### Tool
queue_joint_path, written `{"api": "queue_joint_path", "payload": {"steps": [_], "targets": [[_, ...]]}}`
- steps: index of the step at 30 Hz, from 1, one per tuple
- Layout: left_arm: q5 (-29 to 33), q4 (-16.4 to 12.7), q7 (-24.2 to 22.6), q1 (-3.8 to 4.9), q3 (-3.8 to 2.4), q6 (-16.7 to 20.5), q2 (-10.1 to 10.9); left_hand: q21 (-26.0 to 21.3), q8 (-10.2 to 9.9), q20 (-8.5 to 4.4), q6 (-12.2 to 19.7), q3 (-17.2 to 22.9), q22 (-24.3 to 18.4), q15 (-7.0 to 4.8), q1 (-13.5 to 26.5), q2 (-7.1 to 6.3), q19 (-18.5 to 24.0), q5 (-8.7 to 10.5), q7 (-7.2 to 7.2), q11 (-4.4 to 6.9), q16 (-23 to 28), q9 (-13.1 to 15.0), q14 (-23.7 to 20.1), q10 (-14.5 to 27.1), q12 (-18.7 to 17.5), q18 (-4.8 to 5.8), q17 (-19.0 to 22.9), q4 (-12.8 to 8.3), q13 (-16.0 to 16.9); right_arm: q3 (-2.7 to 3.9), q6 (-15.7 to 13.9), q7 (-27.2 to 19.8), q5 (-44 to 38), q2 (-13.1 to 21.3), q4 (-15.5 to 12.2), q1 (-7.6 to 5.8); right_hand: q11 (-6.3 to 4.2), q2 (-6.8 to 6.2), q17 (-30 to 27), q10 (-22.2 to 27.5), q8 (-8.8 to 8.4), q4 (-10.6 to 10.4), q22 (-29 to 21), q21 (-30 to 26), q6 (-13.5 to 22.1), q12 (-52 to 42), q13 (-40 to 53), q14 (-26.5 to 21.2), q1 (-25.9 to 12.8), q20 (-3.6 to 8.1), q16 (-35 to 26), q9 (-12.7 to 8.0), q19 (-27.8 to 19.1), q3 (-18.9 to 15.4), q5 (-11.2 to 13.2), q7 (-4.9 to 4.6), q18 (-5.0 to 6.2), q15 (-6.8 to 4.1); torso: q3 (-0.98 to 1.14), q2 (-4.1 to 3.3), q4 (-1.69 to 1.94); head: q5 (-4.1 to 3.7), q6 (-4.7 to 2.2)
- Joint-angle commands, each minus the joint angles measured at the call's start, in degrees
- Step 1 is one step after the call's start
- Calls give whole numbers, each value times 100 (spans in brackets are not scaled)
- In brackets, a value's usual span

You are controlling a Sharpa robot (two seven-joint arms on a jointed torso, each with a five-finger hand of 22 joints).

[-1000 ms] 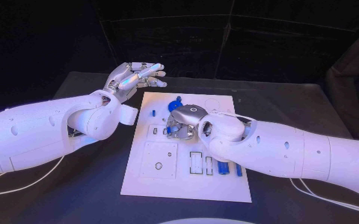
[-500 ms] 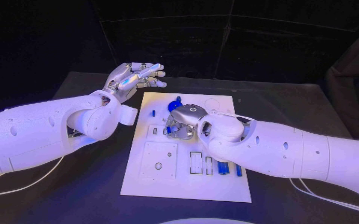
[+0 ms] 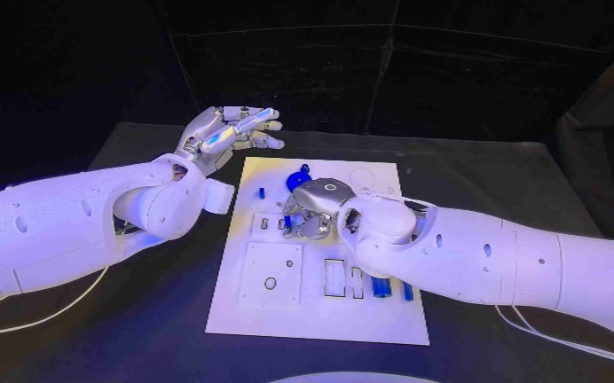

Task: Assemble the parts on the task board

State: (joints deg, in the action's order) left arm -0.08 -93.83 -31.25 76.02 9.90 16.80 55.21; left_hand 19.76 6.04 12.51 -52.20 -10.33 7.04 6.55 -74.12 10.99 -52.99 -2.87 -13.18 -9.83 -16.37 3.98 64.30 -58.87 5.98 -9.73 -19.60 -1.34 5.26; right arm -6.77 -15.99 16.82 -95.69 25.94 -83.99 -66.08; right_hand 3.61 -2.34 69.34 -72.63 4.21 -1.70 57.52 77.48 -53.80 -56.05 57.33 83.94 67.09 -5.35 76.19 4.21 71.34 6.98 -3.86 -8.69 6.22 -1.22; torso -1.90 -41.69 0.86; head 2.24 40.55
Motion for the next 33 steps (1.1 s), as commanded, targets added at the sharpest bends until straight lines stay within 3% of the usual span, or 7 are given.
{"api": "queue_joint_path", "payload": {"steps": [1,11,17,23,24,27,33], "targets": [[7,-9,-30,9,-5,-68,4,-43,-38,38,-11,2,-14,-6,-13,54,6,-10,-48,-17,31,2,-31,-30,-29,-77,-19,-28,-7,-5,-349,91,-94,25,-36,-2,24,-27,-19,67,-38,-43,-22,-35,132,31,-19,203,-66,-27,-37,-18,-27,-113,19,-28,-9,59,1,-1,2,-5,5],[-11,27,63,9,-5,-40,14,59,-13,-48,-155,11,11,-110,-8,56,-217,-11,51,78,-91,19,273,-216,-19,-89,-172,-78,15,-4,-1367,-473,-42,372,-400,5,54,-128,-81,92,-6,-140,-63,-60,230,0,-3,187,-70,-61,-90,-9,-50,-313,2,-57,0,88,6,10,-7,6,-4],[-406,113,404,9,-5,39,50,739,102,-446,-569,-63,317,-527,89,23,-1244,-19,331,412,-1132,68,1577,-1016,252,-80,-916,-74,186,2,-1337,-1597,752,944,-808,-82,41,-59,-152,87,48,-146,-142,-102,190,-48,32,166,85,-62,-152,10,-101,-366,-144,-44,16,82,7,16,-5,16,-33],[-1457,229,1623,57,-5,-243,118,1824,249,-873,-1002,-211,939,-826,231,-42,-2023,-71,662,788,-5693,217,2324,-1782,946,-83,-5308,-25,824,3,-71,-2247,2443,1738,-1097,-428,17,93,-483,314,94,61,-635,-355,171,254,-231,64,584,-48,-439,22,-407,-315,-399,-25,104,63,6,36,-5,3,-71],[-1720,259,1952,82,-5,-395,121,1923,259,-865,-1015,-246,1024,-836,291,-58,-1999,-35,638,787,-5910,237,2325,-1791,1031,-53,-5534,10,917,3,139,-2279,2737,1884,-1121,-497,12,114,-508,325,105,79,-666,-376,160,281,-255,57,629,-45,-466,25,-424,-312,-407,-22,109,60,8,52,-8,8,-55],[-2722,361,3032,175,-5,-1001,97,3858,307,-883,-901,-383,3423,-859,546,-42,-2690,-36,660,770,-6430,334,2352,-1569,1438,256,-6082,203,1387,5,527,-2317,3438,2301,-1137,-707,8,145,-519,323,120,90,-683,-392,144,298,-272,56,666,-41,-484,28,-430,-315,-414,-17,110,55,22,89,-15,25,-49],[-4189,462,4481,330,-6,-1796,-57,4953,743,-946,-824,-640,4783,-938,824,113,-2911,13,735,828,-7115,666,2498,-1194,2577,404,-6789,617,2464,57,617,-2341,4041,2719,-998,-937,3,171,-547,311,135,95,-710,-412,127,302,-278,54,689,-37,-512,31,-439,-324,-420,-12,114,51,50,146,-14,30,-20]]}}
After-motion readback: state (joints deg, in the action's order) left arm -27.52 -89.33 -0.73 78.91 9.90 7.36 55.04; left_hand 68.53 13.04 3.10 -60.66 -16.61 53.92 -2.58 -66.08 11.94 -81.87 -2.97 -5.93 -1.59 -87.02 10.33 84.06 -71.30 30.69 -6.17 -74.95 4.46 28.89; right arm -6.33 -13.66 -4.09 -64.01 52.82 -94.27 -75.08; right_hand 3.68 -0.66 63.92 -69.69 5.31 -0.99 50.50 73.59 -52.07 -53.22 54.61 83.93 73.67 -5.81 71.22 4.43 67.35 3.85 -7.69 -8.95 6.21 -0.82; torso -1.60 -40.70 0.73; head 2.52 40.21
